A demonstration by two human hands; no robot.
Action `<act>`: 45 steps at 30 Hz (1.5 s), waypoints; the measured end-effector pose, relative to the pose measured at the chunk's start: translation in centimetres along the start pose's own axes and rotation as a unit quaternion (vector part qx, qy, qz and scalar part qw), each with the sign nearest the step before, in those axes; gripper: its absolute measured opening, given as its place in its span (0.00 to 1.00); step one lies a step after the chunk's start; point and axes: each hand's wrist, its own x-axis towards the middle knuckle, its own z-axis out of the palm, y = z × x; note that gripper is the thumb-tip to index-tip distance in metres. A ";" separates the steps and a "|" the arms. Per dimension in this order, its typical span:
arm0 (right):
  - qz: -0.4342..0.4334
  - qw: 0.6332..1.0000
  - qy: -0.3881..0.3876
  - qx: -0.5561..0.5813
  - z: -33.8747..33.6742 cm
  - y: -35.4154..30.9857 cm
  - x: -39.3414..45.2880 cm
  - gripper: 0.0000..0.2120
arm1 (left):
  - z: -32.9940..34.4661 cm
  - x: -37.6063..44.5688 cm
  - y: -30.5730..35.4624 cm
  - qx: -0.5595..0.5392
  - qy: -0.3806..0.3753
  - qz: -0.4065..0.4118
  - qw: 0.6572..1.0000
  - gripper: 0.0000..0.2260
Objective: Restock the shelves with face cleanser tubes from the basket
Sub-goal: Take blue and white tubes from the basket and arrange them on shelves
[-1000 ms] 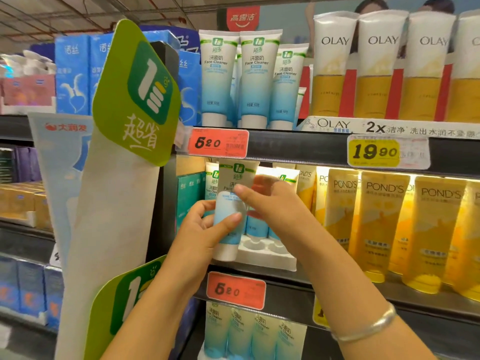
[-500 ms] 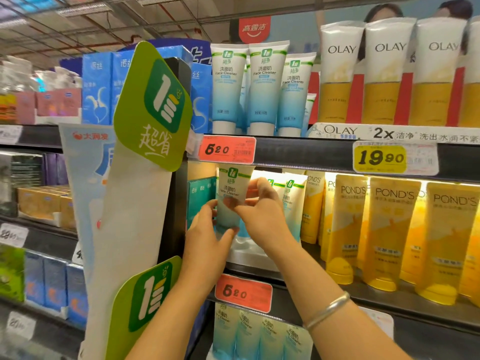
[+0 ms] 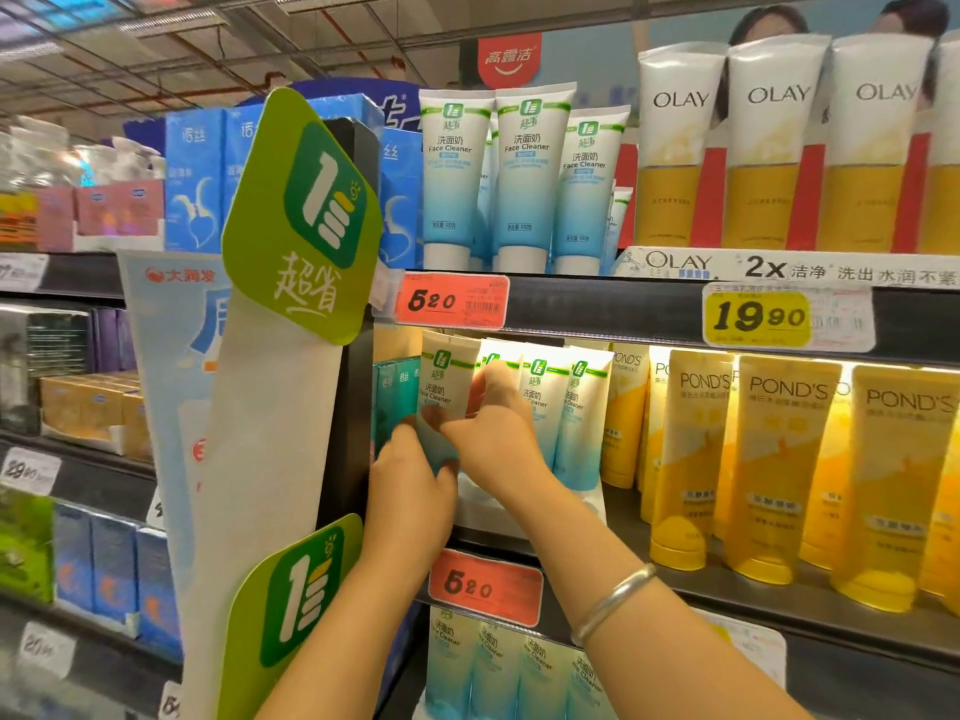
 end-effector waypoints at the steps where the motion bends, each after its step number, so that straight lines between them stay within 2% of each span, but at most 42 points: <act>1: 0.001 1.000 -0.003 -0.001 0.1 0.0 0.0 0.18 | 0.0 0.0 0.1 -0.001 -0.004 -0.011 1.000 0.16; 5: 0.007 0.999 -0.011 -0.037 0.5 -0.1 0.1 0.18 | -0.2 0.0 0.8 0.009 -0.020 -0.052 0.998 0.15; 8: 0.027 0.998 -0.025 -0.055 0.1 -0.5 0.2 0.15 | -0.4 0.1 1.1 0.034 -0.037 -0.070 0.996 0.18; 11: 0.055 0.998 -0.038 -0.003 -1.4 -0.8 -0.3 0.08 | -0.9 -0.1 1.3 0.039 -0.047 -0.067 0.996 0.23; 14: 0.054 0.997 -0.024 0.042 -3.6 -0.9 -1.7 0.05 | -1.6 -1.4 1.4 0.006 -0.026 -0.049 0.998 0.24; 18: 0.074 0.989 -0.035 0.123 -6.0 -1.4 -4.7 0.05 | -2.3 -4.3 2.0 -0.072 0.011 -0.008 0.997 0.12; 25: 0.120 0.972 -0.067 0.191 -9.8 -0.4 -11.1 0.05 | -1.7 -10.9 1.7 -0.140 0.011 -0.035 0.989 0.08; 31: 0.209 0.956 -0.062 0.196 -12.9 0.7 -19.6 0.07 | -1.4 -18.1 -1.1 -0.195 -0.124 -0.130 0.964 0.07; 35: 0.319 0.936 -0.009 0.151 -14.1 2.5 -27.0 0.06 | -1.2 -23.5 -4.9 -0.193 -0.219 -0.216 0.931 0.08; 38: 0.421 0.899 0.032 0.118 -14.8 4.0 -33.7 0.07 | -1.3 -27.9 -8.2 -0.163 -0.285 -0.285 0.901 0.07; 41: 0.520 0.847 0.048 0.101 -15.9 5.3 -41.2 0.07 | -1.2 -32.7 -10.7 -0.149 -0.344 -0.343 0.861 0.05; 45: 0.605 0.783 0.110 0.095 -18.6 5.2 -50.7 0.06 | -0.7 -39.0 -12.1 -0.113 -0.410 -0.394 0.815 0.07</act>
